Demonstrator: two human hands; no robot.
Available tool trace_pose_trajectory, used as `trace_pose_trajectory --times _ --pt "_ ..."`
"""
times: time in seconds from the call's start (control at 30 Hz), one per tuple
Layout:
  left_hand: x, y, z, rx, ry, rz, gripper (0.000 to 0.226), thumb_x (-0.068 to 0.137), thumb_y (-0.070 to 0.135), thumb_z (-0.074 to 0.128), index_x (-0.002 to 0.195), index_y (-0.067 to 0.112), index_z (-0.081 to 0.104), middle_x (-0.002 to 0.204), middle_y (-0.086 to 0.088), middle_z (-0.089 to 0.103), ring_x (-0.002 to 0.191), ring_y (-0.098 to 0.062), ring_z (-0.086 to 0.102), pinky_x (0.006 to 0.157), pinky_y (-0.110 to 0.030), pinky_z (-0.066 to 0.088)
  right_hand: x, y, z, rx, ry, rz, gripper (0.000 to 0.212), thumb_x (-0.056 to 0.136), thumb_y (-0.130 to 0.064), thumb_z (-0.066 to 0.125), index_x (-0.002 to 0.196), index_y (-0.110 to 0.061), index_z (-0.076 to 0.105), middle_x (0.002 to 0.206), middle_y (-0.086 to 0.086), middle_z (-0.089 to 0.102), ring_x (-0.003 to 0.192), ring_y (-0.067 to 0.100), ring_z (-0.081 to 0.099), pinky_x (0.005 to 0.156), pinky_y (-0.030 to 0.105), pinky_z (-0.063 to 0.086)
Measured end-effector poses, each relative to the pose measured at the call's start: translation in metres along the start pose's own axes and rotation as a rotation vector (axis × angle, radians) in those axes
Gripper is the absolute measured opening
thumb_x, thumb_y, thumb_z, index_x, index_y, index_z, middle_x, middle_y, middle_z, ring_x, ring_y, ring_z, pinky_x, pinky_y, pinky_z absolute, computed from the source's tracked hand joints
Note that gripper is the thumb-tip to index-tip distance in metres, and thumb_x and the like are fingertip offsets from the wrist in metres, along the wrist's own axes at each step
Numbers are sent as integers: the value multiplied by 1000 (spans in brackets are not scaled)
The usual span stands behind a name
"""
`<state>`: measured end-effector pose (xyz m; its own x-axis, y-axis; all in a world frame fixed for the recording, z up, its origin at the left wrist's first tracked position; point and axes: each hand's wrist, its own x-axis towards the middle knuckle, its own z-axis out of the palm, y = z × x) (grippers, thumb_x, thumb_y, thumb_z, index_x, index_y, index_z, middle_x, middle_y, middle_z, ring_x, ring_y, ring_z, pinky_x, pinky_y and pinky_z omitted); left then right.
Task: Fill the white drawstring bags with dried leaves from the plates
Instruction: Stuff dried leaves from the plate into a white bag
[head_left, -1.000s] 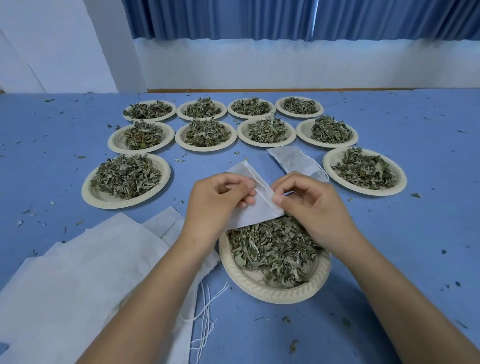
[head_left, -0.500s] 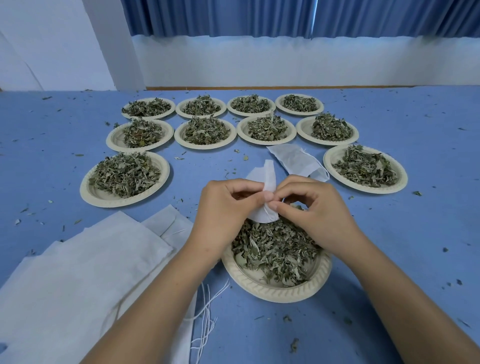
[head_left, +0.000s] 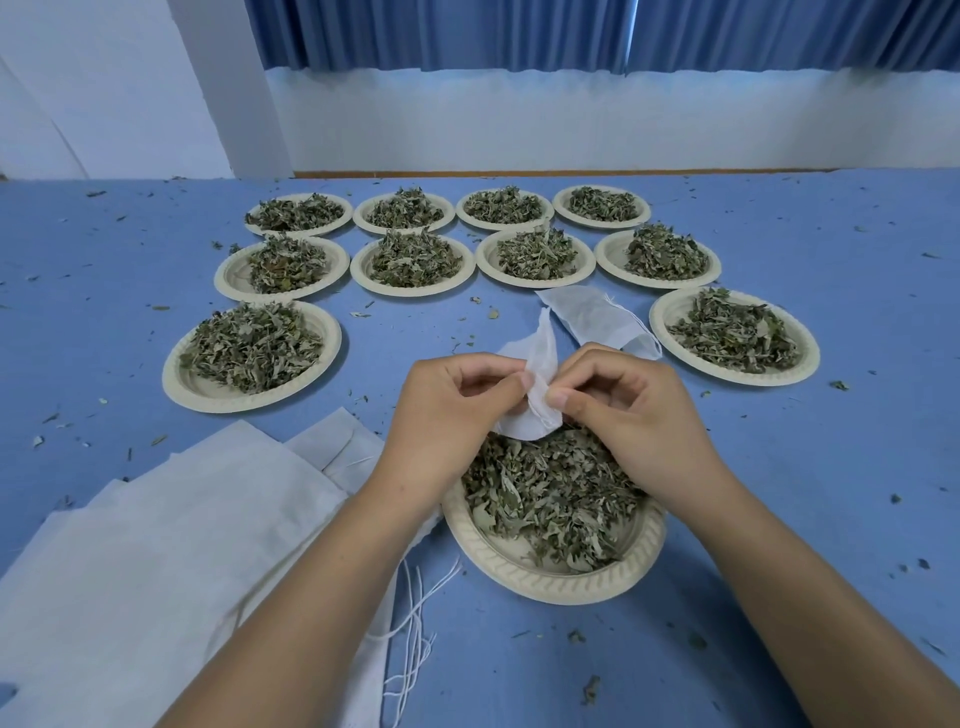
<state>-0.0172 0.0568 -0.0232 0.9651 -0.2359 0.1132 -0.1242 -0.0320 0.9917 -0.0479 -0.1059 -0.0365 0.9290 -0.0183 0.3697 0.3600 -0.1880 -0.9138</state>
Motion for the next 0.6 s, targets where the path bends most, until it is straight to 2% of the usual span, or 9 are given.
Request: trace_pose_trajectory --times 0.1,0.2,0.27,0.33,0.4,0.43,0.47,0.53,0.6 --pt "0 -1 2 1 -12 -17 13 84 5 72 77 16 73 67 3 71 59 -4 62 60 -15 50 -1 -2 4 10 -42 3 14 82 8 67 74 -3 68 76 0 63 70 15 60 70 25 48" --pt "2 0 -2 108 112 67 15 83 7 73 77 20 72 72 8 72 66 -2 64 68 -16 52 0 -9 -6 -110 -107 -23 9 82 1 70 80 -8 73 82 0 68 76 15 63 76 24 51" --pt "3 5 -14 332 330 342 17 84 3 70 80 20 71 74 17 67 68 4 62 70 -9 48 2 -14 -25 -285 -85 -44 9 79 -16 74 88 -14 75 84 -4 68 76 16 59 75 23 49" --pt "6 10 -30 554 535 687 10 85 -3 66 85 6 71 78 5 65 70 -3 58 72 -10 46 2 -19 -46 -476 -101 -17 27 70 -35 74 92 -19 75 84 -8 66 70 13 55 71 25 48" --pt "8 10 -39 718 613 850 8 85 -6 64 87 -2 71 81 -10 65 73 -17 59 71 -22 49 2 -20 -53 -593 -186 98 38 61 -43 75 93 -22 74 84 -8 66 68 13 55 73 34 51" --pt "10 8 -39 775 589 848 8 84 -8 65 86 -3 71 81 -14 65 71 -22 60 68 -28 50 3 -19 -51 -631 -243 161 41 59 -43 78 95 -23 74 85 -8 66 69 14 56 75 37 51" --pt "10 6 -37 819 526 805 9 82 -10 66 83 -3 71 79 -15 65 68 -25 61 66 -33 49 3 -18 -47 -663 -306 201 43 59 -41 82 98 -25 72 88 -10 65 72 11 56 78 34 51" --pt "10 0 -26 883 324 627 8 79 -9 68 76 -2 71 74 -13 64 64 -25 59 63 -38 48 3 -14 -36 -739 -430 183 43 65 -37 85 104 -29 70 92 -14 62 78 -1 54 76 13 44" --pt "8 -7 -15 895 158 435 7 81 0 71 75 2 73 73 -9 66 63 -21 59 67 -37 49 3 -10 -27 -781 -495 129 41 71 -34 83 108 -24 69 94 -13 59 77 -6 51 73 8 37"
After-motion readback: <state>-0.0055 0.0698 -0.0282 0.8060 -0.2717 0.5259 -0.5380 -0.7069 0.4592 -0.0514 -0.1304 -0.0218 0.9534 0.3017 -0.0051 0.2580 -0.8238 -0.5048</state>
